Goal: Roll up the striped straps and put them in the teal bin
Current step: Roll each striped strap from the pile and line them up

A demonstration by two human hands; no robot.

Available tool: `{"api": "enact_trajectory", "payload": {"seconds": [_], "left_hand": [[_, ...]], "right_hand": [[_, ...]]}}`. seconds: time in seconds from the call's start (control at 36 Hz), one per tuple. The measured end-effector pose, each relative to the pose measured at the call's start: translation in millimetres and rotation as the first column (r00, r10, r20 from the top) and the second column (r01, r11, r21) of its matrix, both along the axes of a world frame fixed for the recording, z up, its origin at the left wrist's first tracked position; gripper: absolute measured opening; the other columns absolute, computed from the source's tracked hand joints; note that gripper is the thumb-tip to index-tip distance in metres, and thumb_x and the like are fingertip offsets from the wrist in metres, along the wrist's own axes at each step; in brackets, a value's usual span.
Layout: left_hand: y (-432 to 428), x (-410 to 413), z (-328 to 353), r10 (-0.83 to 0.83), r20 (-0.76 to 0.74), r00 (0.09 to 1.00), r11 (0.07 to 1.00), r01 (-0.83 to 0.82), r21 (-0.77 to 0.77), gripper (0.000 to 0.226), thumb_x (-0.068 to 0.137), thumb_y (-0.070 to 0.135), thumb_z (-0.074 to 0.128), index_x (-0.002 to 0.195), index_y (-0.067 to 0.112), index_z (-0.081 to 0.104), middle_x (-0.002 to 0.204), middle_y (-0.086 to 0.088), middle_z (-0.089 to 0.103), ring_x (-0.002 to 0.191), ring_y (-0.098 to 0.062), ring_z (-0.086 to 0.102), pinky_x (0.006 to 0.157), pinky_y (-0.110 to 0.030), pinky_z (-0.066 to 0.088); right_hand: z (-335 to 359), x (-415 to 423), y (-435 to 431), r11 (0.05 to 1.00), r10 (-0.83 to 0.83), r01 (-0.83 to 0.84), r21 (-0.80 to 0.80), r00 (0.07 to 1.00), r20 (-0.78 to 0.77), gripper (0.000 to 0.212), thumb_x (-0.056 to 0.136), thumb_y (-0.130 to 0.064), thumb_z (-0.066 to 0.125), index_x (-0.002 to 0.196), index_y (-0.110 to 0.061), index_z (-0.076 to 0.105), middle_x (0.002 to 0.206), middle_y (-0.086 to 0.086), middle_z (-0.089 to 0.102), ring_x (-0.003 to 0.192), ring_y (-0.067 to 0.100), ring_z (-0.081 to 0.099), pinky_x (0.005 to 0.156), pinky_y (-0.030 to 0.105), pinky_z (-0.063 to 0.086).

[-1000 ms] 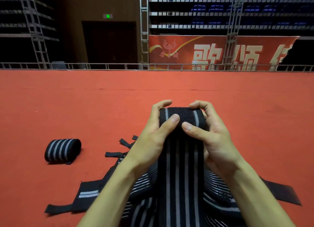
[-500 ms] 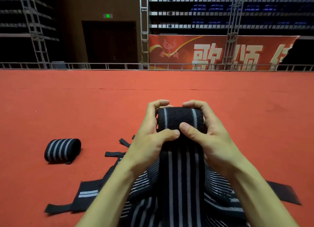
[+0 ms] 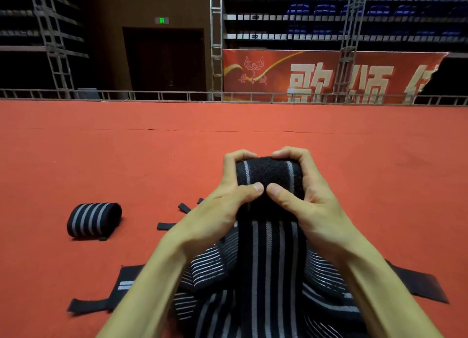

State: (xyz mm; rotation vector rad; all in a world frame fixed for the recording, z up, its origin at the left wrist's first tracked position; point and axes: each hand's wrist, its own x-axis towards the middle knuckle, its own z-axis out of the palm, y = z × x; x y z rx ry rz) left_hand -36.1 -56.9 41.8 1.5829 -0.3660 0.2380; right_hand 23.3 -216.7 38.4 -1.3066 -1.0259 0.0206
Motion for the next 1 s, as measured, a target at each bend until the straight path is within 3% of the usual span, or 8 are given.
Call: {"api": "enact_trajectory", "payload": {"seconds": [0.03,0.14,0.28,0.42,0.64,0.75,0.89,1.0], "left_hand": [[0,-1,0,0.001,0.002,1.0,1.0,-0.001,0.004,0.03,0.09,0.027,0.054,0.109,0.049,0.047,0.118,-0.011,0.063,0.099,-0.027,0.066,0.084,-0.047,0.056],[1,-1,2,0.019,0.089,0.996,1.0,-0.021,0.018,0.029,0.091,0.025,0.056,0.111,0.045,0.05,0.104,0.001,0.061,0.088,-0.016,0.061,0.069,-0.028,0.052],[-1,1,2,0.11,0.227,0.968,0.994,-0.11,-0.016,0.038,0.082,0.016,0.069,0.114,0.035,0.061,0.11,-0.004,0.066,0.098,-0.021,0.065,0.085,-0.043,0.055],[-5,2,4,0.169,0.331,0.928,0.978,-0.199,0.06,0.043,0.081,0.004,0.066,0.111,0.035,0.063,0.107,-0.001,0.068,0.103,-0.019,0.064,0.093,-0.041,0.051],[-6,3,3,0.176,0.313,0.933,0.978,-0.202,0.053,0.042,0.079,0.005,0.068,0.11,0.034,0.063,0.11,-0.003,0.069,0.106,-0.021,0.064,0.097,-0.045,0.052],[-5,1,3,0.172,0.28,0.944,0.979,-0.195,0.058,0.043,0.08,0.007,0.068,0.112,0.034,0.062,0.112,-0.004,0.068,0.105,-0.02,0.064,0.096,-0.044,0.053],[2,-1,3,0.09,0.144,0.985,0.994,-0.098,0.051,0.05,0.086,0.005,0.069,0.124,0.034,0.055,0.116,0.0,0.068,0.1,-0.013,0.068,0.076,-0.031,0.057],[5,0,5,0.141,0.194,0.971,0.986,-0.154,0.057,0.048,0.078,0.006,0.071,0.117,0.032,0.062,0.115,-0.001,0.069,0.101,-0.021,0.069,0.085,-0.041,0.058]], "right_hand": [[1,-1,-1,1.0,0.001,-0.001,0.002,1.0,0.001,0.035,0.088,-0.01,0.059,0.117,-0.027,0.049,0.096,-0.011,0.061,0.087,0.006,0.06,0.075,0.02,0.051],[5,-2,-2,1.0,-0.01,0.01,0.02,1.0,-0.003,0.036,0.086,-0.009,0.062,0.115,-0.027,0.052,0.099,-0.005,0.063,0.089,0.009,0.062,0.076,0.023,0.053],[7,1,-3,0.998,-0.049,0.051,0.026,0.996,-0.076,0.041,0.08,-0.02,0.072,0.115,-0.037,0.057,0.099,0.006,0.068,0.088,0.02,0.066,0.08,0.041,0.058],[10,-1,-5,0.998,-0.015,0.023,0.052,0.988,-0.154,0.038,0.081,-0.033,0.072,0.115,-0.03,0.057,0.087,-0.005,0.068,0.078,0.01,0.064,0.067,0.025,0.055],[8,0,-1,0.99,-0.094,0.098,0.097,0.994,-0.049,0.027,0.082,-0.019,0.064,0.108,-0.015,0.057,0.074,-0.011,0.065,0.067,0.002,0.06,0.06,0.016,0.05],[6,3,-1,0.986,-0.136,0.136,0.091,0.991,-0.005,0.025,0.084,-0.019,0.068,0.107,-0.017,0.058,0.077,-0.012,0.064,0.07,0.001,0.058,0.063,0.016,0.049],[3,6,0,0.985,-0.161,0.161,0.059,0.987,-0.003,0.024,0.084,-0.02,0.068,0.107,-0.023,0.061,0.083,-0.01,0.065,0.075,0.006,0.059,0.066,0.02,0.05],[2,5,2,0.991,-0.132,0.135,0.022,0.985,-0.114,0.032,0.081,-0.028,0.07,0.111,-0.035,0.06,0.083,-0.004,0.067,0.076,0.011,0.062,0.066,0.028,0.053]]}}
